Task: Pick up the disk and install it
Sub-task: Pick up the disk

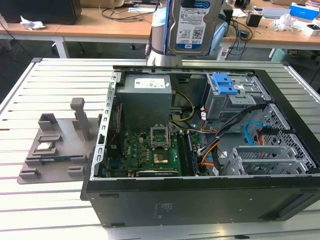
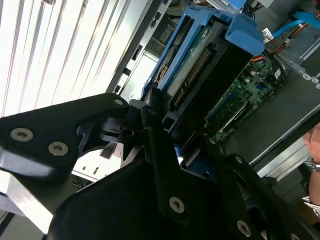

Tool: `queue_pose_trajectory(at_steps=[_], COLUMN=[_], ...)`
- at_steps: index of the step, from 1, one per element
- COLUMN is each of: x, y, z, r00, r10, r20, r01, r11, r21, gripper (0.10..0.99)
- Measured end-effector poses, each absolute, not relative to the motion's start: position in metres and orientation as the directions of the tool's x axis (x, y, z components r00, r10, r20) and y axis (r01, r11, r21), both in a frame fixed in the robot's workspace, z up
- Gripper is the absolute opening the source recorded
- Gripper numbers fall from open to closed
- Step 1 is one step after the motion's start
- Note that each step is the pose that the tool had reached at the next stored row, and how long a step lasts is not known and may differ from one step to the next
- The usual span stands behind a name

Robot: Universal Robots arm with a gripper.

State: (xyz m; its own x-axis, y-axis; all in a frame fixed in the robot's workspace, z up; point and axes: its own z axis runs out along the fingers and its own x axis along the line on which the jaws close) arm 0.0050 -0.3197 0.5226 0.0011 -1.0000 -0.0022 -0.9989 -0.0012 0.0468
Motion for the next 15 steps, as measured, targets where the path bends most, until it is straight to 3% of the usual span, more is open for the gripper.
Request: queue_pose_trajectory(at_steps=[15], x=[0.052], y=[-0.319], z=[0.523], r00=[0.001], r10=[-1.0], r20=[-0.002], r01=[-0.999], r11=[-0.001], r21=[0.047], gripper=[0.365])
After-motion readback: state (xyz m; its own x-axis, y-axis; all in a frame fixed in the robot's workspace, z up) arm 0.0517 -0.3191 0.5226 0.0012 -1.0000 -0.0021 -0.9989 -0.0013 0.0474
